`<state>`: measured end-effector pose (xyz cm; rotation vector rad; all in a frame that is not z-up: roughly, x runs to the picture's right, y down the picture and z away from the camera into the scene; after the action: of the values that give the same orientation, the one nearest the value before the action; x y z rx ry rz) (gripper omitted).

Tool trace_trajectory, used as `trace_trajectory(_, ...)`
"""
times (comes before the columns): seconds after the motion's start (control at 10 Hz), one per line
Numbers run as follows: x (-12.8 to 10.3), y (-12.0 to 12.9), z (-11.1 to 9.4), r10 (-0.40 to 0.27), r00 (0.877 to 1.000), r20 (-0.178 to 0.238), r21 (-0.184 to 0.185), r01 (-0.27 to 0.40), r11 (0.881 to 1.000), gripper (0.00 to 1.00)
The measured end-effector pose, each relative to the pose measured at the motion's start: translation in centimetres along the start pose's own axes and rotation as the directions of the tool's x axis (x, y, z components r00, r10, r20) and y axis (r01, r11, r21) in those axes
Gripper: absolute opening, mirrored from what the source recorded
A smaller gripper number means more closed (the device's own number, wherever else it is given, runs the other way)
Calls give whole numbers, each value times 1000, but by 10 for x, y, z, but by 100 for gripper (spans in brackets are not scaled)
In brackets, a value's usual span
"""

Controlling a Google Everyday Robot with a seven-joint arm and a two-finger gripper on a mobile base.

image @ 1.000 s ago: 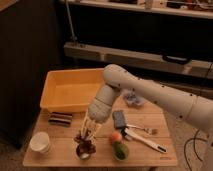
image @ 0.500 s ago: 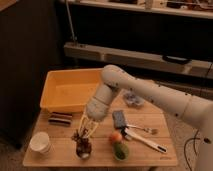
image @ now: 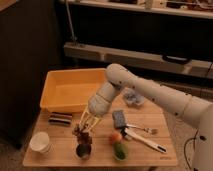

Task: Place grapes in metal cup

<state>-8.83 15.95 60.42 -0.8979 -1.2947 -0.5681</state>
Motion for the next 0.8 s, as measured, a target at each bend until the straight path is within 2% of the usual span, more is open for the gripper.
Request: trace_trajectory(0.8,-10,13,22,5,1000,15,-57,-4,998,0)
